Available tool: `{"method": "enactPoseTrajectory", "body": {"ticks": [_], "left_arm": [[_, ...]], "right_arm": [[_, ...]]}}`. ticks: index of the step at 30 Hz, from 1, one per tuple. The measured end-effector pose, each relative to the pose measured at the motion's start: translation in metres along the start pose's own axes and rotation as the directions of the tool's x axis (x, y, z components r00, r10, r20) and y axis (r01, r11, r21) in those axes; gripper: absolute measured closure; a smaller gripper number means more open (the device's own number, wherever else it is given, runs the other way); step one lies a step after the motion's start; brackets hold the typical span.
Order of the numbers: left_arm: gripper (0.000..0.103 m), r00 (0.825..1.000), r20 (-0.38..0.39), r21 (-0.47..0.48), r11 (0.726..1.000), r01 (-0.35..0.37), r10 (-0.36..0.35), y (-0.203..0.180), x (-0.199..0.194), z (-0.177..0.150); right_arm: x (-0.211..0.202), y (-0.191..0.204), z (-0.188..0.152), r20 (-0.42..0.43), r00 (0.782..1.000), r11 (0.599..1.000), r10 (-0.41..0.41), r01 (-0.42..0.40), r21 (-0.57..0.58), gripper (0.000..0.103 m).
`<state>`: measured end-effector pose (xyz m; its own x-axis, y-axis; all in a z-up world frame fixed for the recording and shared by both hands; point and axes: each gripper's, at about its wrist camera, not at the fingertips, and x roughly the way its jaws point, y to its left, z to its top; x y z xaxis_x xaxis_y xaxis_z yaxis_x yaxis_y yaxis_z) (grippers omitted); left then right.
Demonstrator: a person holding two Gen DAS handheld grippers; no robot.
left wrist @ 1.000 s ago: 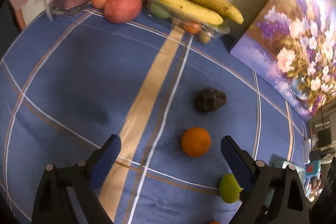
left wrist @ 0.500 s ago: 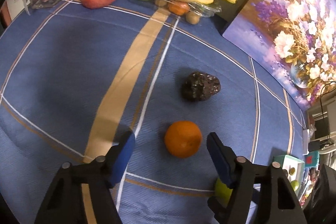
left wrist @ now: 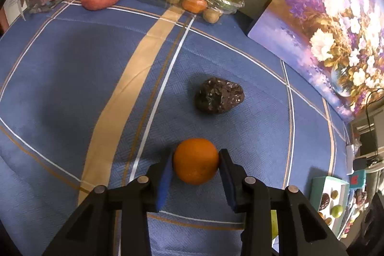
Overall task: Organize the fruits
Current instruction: 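Grasp the tangerine with the left tool while the right tool grasps the green pear, then carry the tangerine in the left tool while the right tool carries the pear over the tray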
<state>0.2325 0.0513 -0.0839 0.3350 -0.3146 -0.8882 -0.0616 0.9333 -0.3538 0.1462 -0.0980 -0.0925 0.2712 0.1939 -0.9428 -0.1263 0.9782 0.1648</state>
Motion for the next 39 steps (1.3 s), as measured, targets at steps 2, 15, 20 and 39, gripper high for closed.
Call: {"method": "enactPoseTrajectory", "body": {"ticks": [2,15,20,39], "left_arm": [[0.063,1.0,0.01,-0.005,1.0,-0.002,0.002,0.001,-0.006,0.0],[0.063,0.998,0.062,0.032,0.999,-0.009,0.007,-0.017,-0.051,-0.012],[0.063,0.998,0.064,0.067,0.997,-0.031,0.027,-0.033,-0.055,-0.018],[0.063,0.997,0.072,0.204,0.979,-0.025,0.01,-0.107,-0.077,-0.047]], "right_arm": [[-0.005,-0.002,-0.001,0.009,1.0,1.0,0.003,-0.003,0.007,0.062],[-0.065,-0.029,-0.021,0.115,0.993,0.997,-0.019,0.01,0.08,0.062],[-0.09,-0.053,-0.034,0.158,0.986,0.989,-0.053,0.03,0.145,0.062],[-0.141,-0.148,-0.08,0.24,0.944,0.913,-0.228,0.122,0.389,0.062]]}}
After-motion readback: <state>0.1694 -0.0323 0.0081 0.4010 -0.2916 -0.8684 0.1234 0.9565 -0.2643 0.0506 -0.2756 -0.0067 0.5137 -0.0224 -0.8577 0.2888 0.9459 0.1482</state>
